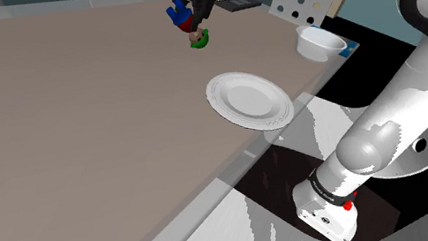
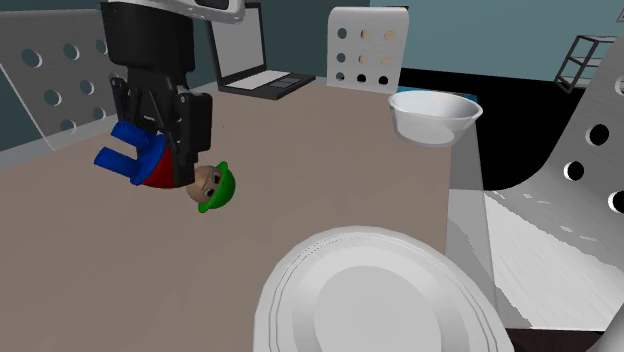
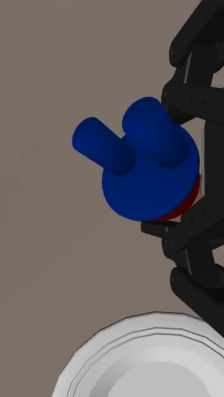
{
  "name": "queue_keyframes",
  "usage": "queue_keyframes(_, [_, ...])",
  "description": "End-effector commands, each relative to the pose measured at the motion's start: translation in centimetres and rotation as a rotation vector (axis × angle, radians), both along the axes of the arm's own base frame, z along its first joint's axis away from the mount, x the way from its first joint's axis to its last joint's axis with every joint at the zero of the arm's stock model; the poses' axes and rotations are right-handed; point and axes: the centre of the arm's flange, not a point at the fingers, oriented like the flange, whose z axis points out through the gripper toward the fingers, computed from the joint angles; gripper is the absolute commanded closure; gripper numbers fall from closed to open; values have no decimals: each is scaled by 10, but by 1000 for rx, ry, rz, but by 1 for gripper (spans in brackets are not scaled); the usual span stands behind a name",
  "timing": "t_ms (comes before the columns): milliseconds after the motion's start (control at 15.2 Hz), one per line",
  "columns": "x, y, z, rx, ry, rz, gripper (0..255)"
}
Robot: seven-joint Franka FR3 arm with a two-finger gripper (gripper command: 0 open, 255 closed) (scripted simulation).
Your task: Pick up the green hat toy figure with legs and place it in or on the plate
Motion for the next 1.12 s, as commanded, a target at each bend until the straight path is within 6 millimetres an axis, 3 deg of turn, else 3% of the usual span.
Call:
queue_keyframes(0, [-28, -1, -2, 0, 0, -1, 255])
queue_keyframes(1056, [-238, -12, -6, 0, 0, -1, 255])
